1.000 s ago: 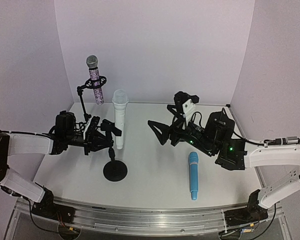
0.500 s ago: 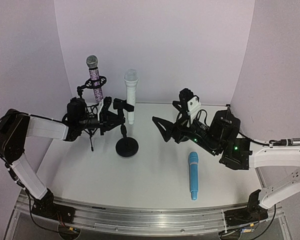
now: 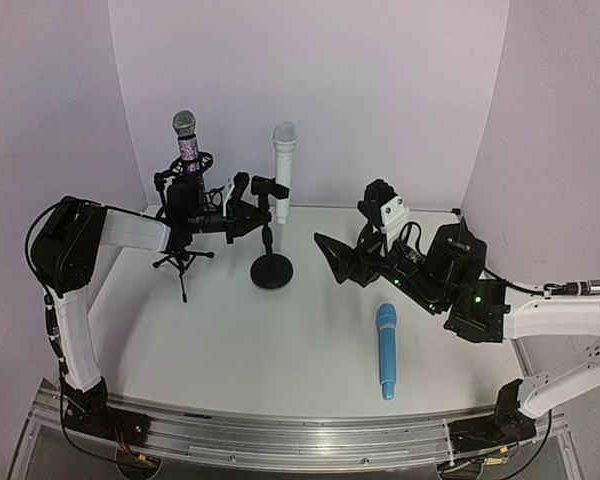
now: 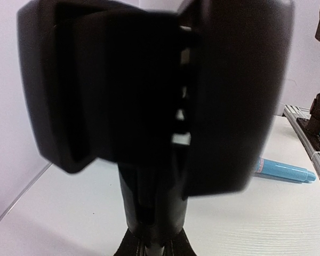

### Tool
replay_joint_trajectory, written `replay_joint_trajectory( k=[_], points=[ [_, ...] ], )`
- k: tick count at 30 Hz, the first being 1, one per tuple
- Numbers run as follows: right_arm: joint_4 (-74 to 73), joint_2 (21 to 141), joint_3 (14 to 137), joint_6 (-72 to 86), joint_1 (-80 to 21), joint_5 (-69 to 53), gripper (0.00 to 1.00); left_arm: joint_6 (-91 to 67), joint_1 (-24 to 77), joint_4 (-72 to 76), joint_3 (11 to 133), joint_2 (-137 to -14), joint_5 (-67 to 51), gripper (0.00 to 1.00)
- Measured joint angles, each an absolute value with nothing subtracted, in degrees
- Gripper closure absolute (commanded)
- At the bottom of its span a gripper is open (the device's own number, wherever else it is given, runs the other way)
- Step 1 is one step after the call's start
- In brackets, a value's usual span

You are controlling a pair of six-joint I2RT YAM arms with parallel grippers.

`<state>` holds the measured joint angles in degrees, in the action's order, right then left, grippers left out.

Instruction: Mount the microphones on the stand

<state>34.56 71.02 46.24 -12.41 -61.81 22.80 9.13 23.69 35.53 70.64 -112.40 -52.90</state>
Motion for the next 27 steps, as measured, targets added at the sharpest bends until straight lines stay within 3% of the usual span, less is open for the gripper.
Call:
replay_joint_trajectory(
  k=[13, 14, 17, 20, 23, 27],
  points=[
    [30.86, 71.35, 46.13, -9.66, -59.21, 23.62, 0.02, 13.07, 23.86, 33.08, 72.01, -115.48, -54.79, 1.00],
    [30.55, 71.36, 46.13, -9.52, -59.06, 23.56, 0.02, 13.28, 23.86, 33.08, 72.01, -115.48, -55.06, 0.96],
    [29.70, 71.46, 46.13, -9.02, -58.83, 23.24, 0.02, 13.56, 23.86, 33.21, 71.99, -115.48, -55.68, 0.67],
    [28.90, 71.58, 46.18, -8.71, -58.74, 22.74, 0.02, 13.40, 23.86, 33.26, 71.88, -115.48, -55.71, 0.46],
    [28.35, 71.74, 46.34, -8.45, -58.55, 22.41, 0.02, 13.17, 23.83, 33.00, 71.81, -115.45, -55.83, 0.31],
    [25.98, 72.18, 47.47, -7.28, -57.83, 22.57, 0.02, 12.54, 23.63, 31.99, 70.79, -114.86, -55.70, 0.22]
  ],
)
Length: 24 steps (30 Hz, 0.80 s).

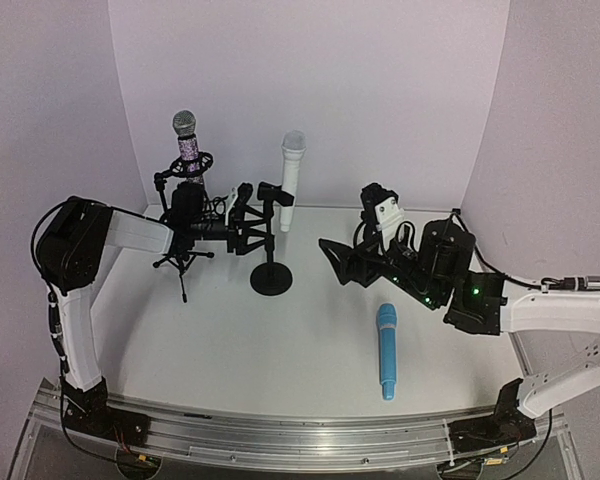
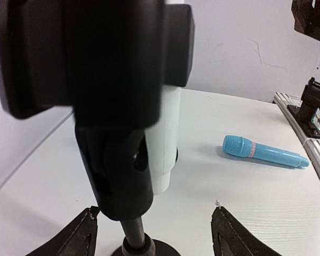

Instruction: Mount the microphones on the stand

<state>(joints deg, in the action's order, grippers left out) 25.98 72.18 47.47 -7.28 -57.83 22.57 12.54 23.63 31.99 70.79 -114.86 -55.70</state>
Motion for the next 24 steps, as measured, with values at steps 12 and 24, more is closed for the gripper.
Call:
replay_joint_trajectory(
  k=[12, 24],
  points=[
    [9.33, 74.70, 51.52, 4.43, -35.25, 17.19, 0.09, 12.94, 23.44, 23.40, 57.75, -99.44, -53.64, 0.08],
    [32.17, 95.56, 46.14, 4.05, -19.53, -6.93, 0.17, 11.48, 23.44, 19.82, 44.99, -81.95, -50.84, 0.08]
  ],
)
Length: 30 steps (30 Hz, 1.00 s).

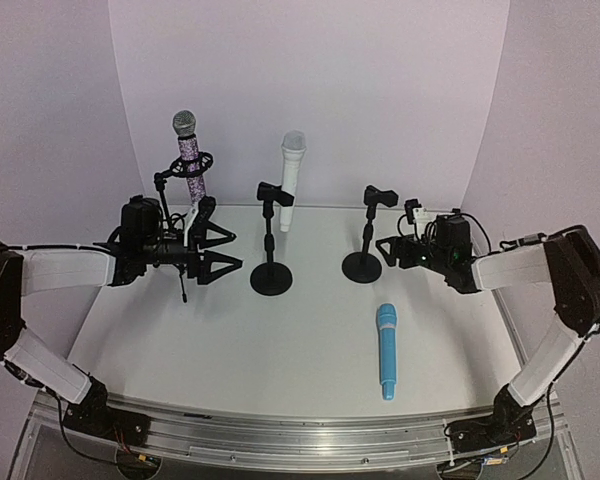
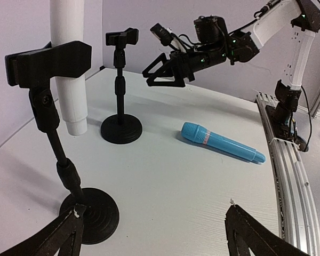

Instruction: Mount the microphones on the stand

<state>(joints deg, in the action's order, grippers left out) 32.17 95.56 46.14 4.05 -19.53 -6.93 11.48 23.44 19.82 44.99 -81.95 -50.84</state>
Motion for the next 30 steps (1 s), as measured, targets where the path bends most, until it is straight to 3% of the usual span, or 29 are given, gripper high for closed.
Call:
replay_joint_trajectory(
  k=[10, 23, 26, 30],
  points=[
    [50.41, 109.51, 53.03, 4.65, -19.64, -11.23, 0.20, 10.84, 23.44, 19.44, 43.09, -78.39, -48.81, 0.08],
    [70.12, 120.05, 54.75, 8.05, -19.84, -9.72, 0.31, 10.70, 23.44, 19.11, 43.17, -78.39, -48.84, 0.08],
    [71.40, 121.54, 55.97, 8.15, -20.20, -9.11, 0.40, 10.94, 23.44, 18.83, 43.58, -78.55, -48.86, 0.08],
    [72.61, 123.26, 57.46, 8.53, -20.58, -8.62, 0.64, 11.37, 23.44, 18.39, 44.91, -78.98, -48.83, 0.08]
  ],
)
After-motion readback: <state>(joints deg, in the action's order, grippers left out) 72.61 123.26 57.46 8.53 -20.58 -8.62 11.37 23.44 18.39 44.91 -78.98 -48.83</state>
